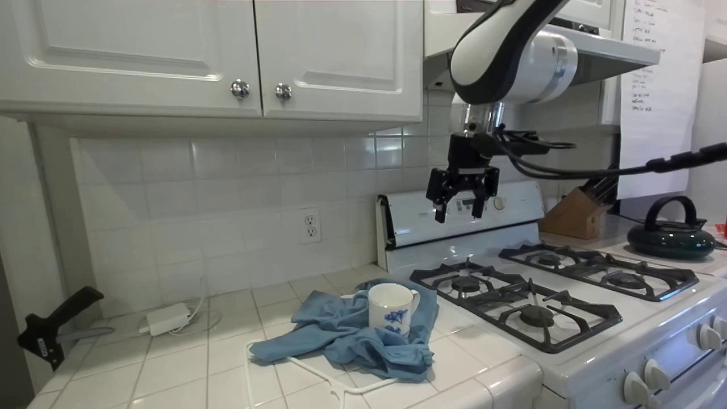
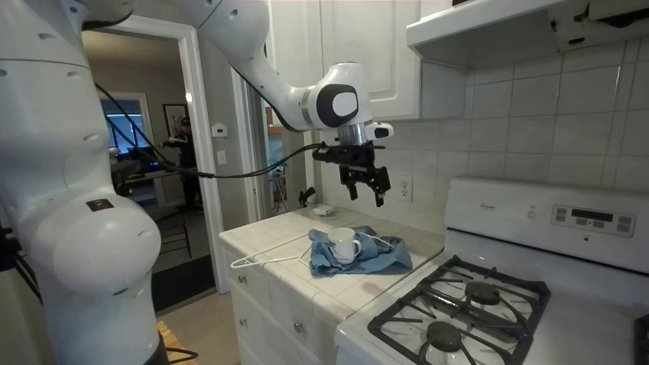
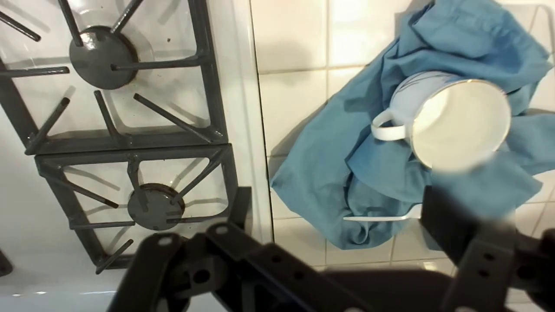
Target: Remove the spoon from the cup
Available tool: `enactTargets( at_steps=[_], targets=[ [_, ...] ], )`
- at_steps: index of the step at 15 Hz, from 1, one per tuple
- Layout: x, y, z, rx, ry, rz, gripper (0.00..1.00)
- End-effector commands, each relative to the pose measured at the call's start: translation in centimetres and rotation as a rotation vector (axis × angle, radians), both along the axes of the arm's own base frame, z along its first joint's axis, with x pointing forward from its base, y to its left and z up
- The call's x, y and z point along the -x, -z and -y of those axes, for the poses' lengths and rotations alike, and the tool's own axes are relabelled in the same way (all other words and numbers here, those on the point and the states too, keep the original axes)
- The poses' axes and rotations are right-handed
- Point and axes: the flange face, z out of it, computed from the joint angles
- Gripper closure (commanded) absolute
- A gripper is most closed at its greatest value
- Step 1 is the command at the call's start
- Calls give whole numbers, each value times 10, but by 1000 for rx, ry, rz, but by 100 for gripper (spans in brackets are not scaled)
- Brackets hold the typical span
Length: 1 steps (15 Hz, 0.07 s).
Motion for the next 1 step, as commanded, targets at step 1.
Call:
enactTargets(
  at_steps=[1],
  targets=[
    [2,-6,0,-1,-4,0,0]
  ],
)
